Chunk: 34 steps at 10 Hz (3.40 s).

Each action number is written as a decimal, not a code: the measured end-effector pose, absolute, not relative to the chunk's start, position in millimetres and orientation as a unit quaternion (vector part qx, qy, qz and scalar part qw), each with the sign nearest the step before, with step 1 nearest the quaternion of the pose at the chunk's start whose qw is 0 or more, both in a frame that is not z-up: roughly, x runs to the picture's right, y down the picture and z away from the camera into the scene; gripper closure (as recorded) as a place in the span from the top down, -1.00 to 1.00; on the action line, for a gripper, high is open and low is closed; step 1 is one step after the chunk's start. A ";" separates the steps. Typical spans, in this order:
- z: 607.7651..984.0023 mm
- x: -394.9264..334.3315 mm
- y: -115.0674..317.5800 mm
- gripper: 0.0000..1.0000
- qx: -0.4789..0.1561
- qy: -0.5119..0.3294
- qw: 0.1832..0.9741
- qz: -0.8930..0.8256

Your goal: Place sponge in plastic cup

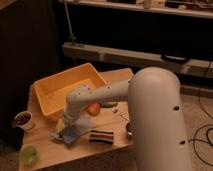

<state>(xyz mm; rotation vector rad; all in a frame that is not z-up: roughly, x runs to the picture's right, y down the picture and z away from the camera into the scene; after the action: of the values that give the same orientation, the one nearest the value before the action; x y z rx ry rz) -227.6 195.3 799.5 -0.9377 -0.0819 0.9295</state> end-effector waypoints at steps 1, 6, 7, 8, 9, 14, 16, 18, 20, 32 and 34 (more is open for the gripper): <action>799.8 -222.3 190.0 -0.87 -0.428 -0.029 0.789 0.440; 826.5 -222.7 193.7 0.13 -0.412 0.049 0.788 0.455; 834.0 -219.9 194.6 0.32 -0.410 0.059 0.785 0.460; 837.8 -219.3 195.7 0.51 -0.412 0.063 0.781 0.465; 841.8 -219.5 196.1 0.59 -0.416 0.064 0.774 0.473; 840.6 -221.1 194.6 0.60 -0.416 0.060 0.775 0.472; 840.5 -218.8 193.8 0.60 -0.415 0.062 0.776 0.471; 840.5 -217.2 193.4 0.60 -0.415 0.063 0.776 0.471; 840.7 -216.3 193.1 0.60 -0.415 0.064 0.775 0.472; 830.5 -210.5 186.1 0.60 -0.407 0.075 0.777 0.474; 819.0 -192.0 194.4 0.60 -0.392 0.098 0.780 0.478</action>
<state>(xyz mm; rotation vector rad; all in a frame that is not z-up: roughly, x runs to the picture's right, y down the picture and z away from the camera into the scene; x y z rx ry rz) -192.0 194.4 819.0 -0.8474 0.2113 1.0323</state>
